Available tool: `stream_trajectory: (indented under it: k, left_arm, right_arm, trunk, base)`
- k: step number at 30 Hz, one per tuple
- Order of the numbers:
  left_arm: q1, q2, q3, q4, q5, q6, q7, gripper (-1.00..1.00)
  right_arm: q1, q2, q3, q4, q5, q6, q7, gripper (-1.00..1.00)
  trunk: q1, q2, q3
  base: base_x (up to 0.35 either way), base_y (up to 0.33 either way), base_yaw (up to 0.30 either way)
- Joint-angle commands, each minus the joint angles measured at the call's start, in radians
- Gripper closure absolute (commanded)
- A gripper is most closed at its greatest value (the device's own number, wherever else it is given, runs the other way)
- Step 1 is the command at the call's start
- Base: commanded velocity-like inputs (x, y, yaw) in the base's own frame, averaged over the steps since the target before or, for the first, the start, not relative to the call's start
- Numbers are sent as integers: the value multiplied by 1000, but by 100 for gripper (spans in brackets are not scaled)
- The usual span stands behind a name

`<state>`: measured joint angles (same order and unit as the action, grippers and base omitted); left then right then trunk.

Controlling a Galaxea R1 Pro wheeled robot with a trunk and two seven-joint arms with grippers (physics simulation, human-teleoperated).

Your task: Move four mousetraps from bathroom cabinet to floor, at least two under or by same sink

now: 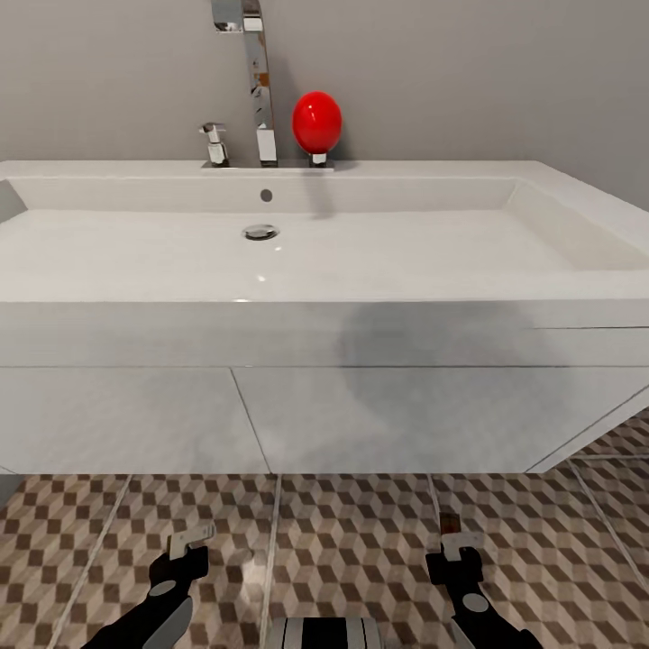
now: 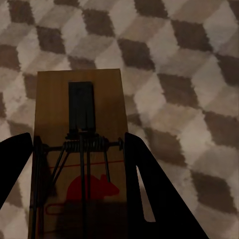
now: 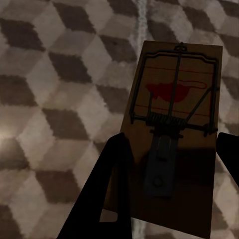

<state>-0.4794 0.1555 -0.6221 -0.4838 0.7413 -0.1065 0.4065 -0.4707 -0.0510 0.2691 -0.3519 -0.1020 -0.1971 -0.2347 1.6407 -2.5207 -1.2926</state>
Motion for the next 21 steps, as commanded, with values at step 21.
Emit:
stream_trajectory:
  k: [21]
  left_arm:
    - [0,1,-8,-1,11,-5,6,100]
  right_arm:
    - [-1,0,10,1,-10,-7,-3,100]
  trunk:
    - [4,-2,-36]
  base:
    - [0,0,0]
